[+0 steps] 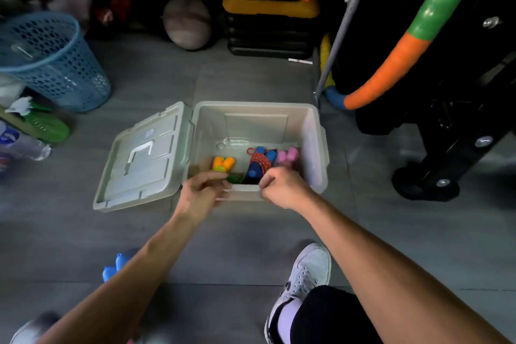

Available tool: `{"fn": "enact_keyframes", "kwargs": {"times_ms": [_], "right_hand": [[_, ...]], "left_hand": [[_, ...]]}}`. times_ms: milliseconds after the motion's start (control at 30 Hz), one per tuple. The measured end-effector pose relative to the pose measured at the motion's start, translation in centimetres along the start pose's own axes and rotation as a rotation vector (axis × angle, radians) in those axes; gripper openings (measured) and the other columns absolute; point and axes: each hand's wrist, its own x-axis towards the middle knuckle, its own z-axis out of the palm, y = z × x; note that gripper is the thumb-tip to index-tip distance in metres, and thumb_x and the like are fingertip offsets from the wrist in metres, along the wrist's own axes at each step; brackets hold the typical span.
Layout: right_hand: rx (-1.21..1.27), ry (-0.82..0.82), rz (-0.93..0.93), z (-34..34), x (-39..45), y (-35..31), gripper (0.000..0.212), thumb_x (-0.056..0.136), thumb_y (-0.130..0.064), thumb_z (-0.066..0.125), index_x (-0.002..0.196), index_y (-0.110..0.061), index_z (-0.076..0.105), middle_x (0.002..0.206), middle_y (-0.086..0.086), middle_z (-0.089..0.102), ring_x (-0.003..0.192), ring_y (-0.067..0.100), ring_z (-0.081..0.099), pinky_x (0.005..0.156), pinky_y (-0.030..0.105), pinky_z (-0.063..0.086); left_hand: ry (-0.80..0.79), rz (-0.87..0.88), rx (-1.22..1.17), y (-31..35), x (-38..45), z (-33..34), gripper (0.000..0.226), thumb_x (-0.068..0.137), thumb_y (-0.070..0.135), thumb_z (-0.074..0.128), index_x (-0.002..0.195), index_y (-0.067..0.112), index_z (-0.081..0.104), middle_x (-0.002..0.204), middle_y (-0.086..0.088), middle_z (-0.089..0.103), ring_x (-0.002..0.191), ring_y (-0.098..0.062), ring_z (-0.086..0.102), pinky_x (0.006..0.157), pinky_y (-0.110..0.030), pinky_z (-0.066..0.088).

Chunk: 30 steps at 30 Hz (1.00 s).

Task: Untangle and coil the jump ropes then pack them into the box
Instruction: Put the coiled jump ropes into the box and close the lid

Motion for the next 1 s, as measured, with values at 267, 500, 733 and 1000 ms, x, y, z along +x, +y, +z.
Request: {"fn": "enact_keyframes", "kwargs": {"times_ms": [267,500,733,1000], "right_hand": [[-0.193,-0.313,-0.202,10.4,-4.9,-5.8,0.014,0.083,-0.02,0.069,0.081,-0.029,0.058,0.088,-0.007,0.063,0.082,0.012,0.06,0.073,0.022,0.045],[-0.307,-0.4,-0.182,21.5,-3.9,-8.0,0.007,0.083,-0.019,0.068,0.089,-0.022,0.064,0.089,-0.002,0.066,0.092,0.017,0.064,0.077,0.022,0.046],[-0.244,-0.424,-0.019,29.8,-2.6,-5.5,0.006,0.081,-0.022,0.068,0.079,-0.023,0.063,0.073,-0.003,0.067,0.075,0.017,0.066,0.065,0.023,0.047],[-0.281,-0.36,0.154,36.3,-0.2,-4.9,0.017,0.082,-0.024,0.066,0.096,-0.014,0.067,0.1,0.006,0.071,0.095,0.024,0.065,0.073,0.024,0.047]], "left_hand": [[0.28,-0.224,-0.107,-11.5,-7.0,-14.2,0.017,0.09,-0.003,0.058,0.085,0.012,0.066,0.073,-0.009,0.066,0.06,-0.019,0.057,0.056,-0.023,0.046],[0.461,-0.387,0.106,-22.0,-9.4,-22.8,0.008,0.071,0.022,0.063,0.07,0.016,0.068,0.063,-0.002,0.065,0.057,-0.026,0.063,0.06,-0.035,0.051],[0.539,-0.652,0.031,-31.6,-7.4,-23.1,0.057,0.067,0.05,0.063,0.103,0.007,0.056,0.081,-0.01,0.068,0.077,-0.03,0.068,0.069,-0.036,0.055],[0.596,-0.608,-0.635,-30.3,-7.3,-23.6,0.025,0.08,0.007,0.066,0.105,0.005,0.061,0.086,-0.013,0.06,0.074,-0.031,0.064,0.063,-0.04,0.058]]}}
